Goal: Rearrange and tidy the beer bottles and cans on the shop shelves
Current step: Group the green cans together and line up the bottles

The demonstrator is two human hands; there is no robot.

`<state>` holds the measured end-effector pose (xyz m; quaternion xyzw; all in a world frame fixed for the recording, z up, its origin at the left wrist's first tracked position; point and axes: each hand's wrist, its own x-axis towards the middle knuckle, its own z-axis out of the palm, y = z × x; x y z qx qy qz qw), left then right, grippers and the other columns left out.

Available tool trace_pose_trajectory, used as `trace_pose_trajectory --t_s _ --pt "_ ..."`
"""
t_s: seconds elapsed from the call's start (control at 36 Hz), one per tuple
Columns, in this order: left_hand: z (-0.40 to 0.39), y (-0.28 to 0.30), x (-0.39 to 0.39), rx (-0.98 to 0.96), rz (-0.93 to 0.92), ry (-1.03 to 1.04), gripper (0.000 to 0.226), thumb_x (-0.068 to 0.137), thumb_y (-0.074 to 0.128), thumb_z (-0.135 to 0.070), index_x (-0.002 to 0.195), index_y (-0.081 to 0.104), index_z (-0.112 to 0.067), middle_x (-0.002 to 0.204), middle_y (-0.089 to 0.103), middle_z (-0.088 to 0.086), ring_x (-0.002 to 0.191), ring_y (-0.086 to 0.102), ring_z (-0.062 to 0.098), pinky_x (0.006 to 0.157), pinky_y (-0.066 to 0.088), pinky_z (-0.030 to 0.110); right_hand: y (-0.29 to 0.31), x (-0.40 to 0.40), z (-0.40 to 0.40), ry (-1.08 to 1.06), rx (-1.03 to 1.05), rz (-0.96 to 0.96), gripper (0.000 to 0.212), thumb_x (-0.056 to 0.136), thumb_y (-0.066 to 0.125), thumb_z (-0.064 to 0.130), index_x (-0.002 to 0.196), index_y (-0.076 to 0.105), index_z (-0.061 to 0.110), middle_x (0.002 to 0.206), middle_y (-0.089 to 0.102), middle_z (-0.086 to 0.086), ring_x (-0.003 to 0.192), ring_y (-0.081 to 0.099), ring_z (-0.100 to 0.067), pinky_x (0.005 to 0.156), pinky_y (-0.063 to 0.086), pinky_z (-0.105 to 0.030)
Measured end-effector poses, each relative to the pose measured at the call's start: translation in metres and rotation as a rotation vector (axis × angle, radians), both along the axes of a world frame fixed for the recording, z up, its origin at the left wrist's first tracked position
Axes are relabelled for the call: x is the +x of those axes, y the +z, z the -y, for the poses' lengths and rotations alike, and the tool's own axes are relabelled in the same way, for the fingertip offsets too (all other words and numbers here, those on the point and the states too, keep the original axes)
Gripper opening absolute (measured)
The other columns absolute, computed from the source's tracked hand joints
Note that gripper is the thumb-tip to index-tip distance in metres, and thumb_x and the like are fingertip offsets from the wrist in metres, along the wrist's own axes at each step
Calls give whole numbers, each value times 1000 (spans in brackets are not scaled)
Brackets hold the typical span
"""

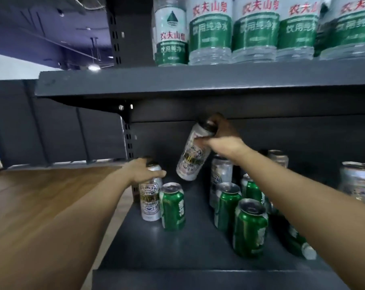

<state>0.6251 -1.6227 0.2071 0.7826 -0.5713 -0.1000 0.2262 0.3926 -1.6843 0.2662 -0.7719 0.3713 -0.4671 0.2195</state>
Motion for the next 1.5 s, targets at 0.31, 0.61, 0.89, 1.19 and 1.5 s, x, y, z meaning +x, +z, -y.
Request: trace_pose_trajectory --t_s 0.31,0.61,0.89,1.19,1.5 --pt "32 -12 14 -130 36 66 56 69 79 -36 119 59 -21 117 62 5 100 61 24 77 50 25 -32 45 39 -204 -55 -787 53 73 72 51 117 51 33 126 50 3 122 41 -24 99 27 -40" --pt "80 -16 -12 -167 -72 -16 67 64 82 -44 123 53 -30 123 60 -8 111 57 17 91 47 24 -49 40 70 -232 -68 -961 70 78 65 60 139 42 35 142 43 4 133 30 -23 104 21 -42" --pt "94 -17 -22 -112 22 -37 72 61 80 -53 122 46 -36 131 55 -5 116 56 21 95 48 33 -23 7 79 -214 -54 -1127 102 72 58 76 153 18 28 159 21 -2 145 21 -26 114 19 -44" --pt "99 -17 -23 -78 124 -13 77 67 78 -54 131 40 -31 133 51 4 117 54 28 92 46 34 -29 2 87 -211 -80 -1106 76 74 44 84 129 52 31 136 53 4 125 47 -24 102 29 -41" --pt "93 -16 -24 -82 178 33 81 65 74 -64 130 37 -33 130 50 5 116 55 29 89 46 35 -38 38 97 -143 -130 -981 65 73 62 72 110 64 18 113 66 -2 105 58 -24 83 34 -33"
